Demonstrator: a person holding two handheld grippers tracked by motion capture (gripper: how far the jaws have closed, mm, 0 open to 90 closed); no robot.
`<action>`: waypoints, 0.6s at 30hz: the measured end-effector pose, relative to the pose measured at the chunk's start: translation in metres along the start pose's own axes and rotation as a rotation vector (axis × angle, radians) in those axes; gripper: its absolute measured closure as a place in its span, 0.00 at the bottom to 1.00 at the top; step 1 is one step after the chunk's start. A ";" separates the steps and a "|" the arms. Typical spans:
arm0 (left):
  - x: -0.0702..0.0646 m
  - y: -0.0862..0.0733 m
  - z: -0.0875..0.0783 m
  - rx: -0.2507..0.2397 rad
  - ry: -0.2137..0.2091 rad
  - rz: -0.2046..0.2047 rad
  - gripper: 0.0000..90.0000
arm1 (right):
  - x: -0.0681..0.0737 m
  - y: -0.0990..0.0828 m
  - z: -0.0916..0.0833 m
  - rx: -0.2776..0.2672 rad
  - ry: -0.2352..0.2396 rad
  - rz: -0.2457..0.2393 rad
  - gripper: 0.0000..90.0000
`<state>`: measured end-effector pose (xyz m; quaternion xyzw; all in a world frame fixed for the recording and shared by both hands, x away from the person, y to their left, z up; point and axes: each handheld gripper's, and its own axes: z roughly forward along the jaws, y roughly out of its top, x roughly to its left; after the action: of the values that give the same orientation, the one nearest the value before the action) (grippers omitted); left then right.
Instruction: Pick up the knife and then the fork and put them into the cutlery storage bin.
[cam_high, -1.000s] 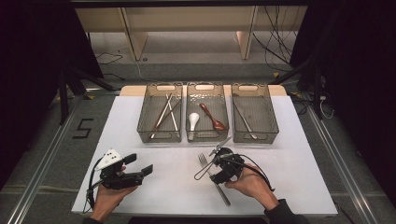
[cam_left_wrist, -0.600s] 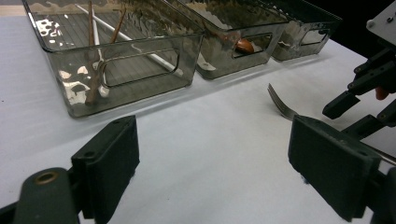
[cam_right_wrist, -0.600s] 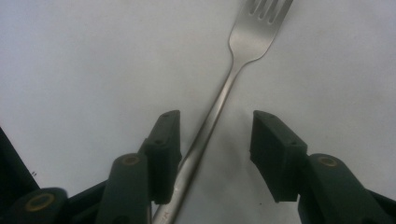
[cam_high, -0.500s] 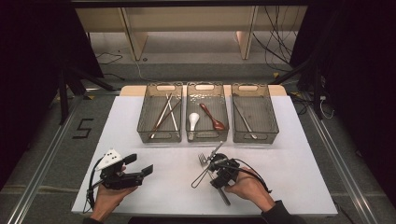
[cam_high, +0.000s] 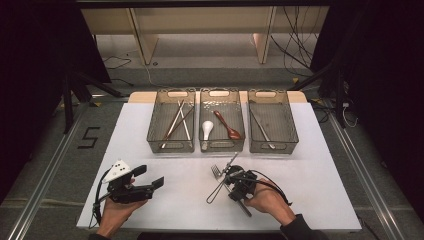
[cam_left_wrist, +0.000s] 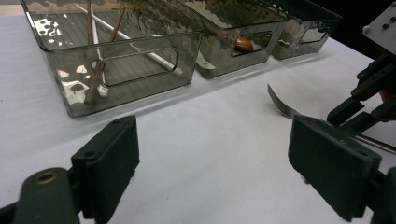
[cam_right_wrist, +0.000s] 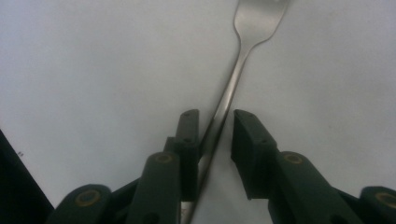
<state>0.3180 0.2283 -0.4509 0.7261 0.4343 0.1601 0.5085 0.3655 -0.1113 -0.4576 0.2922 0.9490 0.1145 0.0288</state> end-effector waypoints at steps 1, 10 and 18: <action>0.000 0.000 0.000 0.000 -0.001 0.000 0.18 | -0.001 0.000 0.000 0.003 -0.007 -0.002 0.84; 0.000 0.000 0.000 -0.001 -0.002 0.001 0.18 | -0.004 0.001 0.000 0.018 -0.003 0.006 0.88; 0.000 0.000 0.000 0.000 -0.001 0.001 0.18 | -0.005 0.001 0.000 0.015 -0.012 -0.020 0.93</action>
<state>0.3181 0.2281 -0.4510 0.7263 0.4337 0.1601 0.5086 0.3705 -0.1137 -0.4570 0.2834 0.9526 0.1052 0.0333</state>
